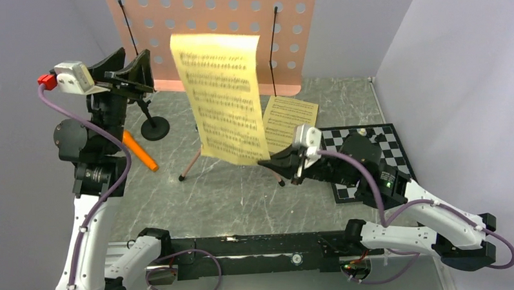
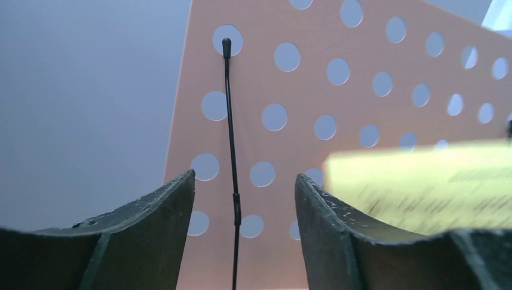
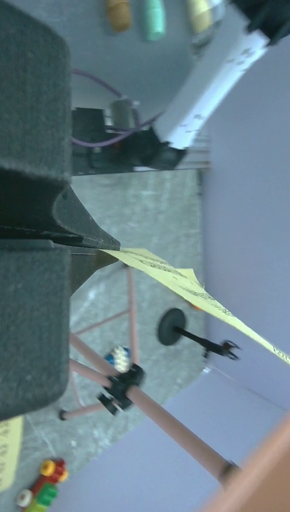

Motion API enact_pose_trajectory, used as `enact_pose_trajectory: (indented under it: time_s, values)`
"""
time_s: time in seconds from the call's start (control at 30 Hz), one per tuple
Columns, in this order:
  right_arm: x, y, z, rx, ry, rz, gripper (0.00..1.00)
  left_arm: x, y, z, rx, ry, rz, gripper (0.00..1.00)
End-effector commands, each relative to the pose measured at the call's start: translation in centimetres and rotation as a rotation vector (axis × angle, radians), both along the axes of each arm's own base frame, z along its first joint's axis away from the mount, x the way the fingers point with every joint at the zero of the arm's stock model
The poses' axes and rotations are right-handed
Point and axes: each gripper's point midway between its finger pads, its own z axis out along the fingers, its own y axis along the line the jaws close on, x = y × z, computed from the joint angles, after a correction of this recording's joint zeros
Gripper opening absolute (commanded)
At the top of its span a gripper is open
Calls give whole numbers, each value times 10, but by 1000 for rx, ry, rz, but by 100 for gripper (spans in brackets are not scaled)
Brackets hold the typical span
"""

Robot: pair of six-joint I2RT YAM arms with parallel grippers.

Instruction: Pack up the instrument practice props

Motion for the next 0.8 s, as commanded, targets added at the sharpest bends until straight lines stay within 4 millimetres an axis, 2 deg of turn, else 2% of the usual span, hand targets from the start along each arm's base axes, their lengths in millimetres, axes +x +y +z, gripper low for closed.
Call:
enact_pose_trajectory:
  time_s: [0.0, 0.07, 0.13, 0.23, 0.27, 0.53, 0.67, 0.77]
  values:
    - [-1, -10, -57, -146, 19, -21, 0, -35, 4, 19, -44, -82, -24, 72]
    - [6, -16, -80, -199, 67, -80, 0, -44, 6, 17, -57, -87, -29, 79]
    - [22, -28, -103, -250, 121, -206, 0, -52, 7, 11, -68, -81, -36, 84]
    - [54, -60, -134, -321, 217, -488, 0, -63, 7, -1, -84, -68, -51, 88]
    - [62, -71, -138, -310, 255, -580, 0, -65, 7, -7, -93, -58, -55, 88]
    - [113, -178, -128, -102, 321, -1193, 0, -71, 10, -50, -130, 20, -64, 87]
    - [144, -206, -133, -49, 404, -1291, 0, -72, 14, -60, -200, 37, -69, 87]
    - [171, -208, -124, 71, 486, -1264, 0, -71, 8, -62, -235, 43, -121, 85]
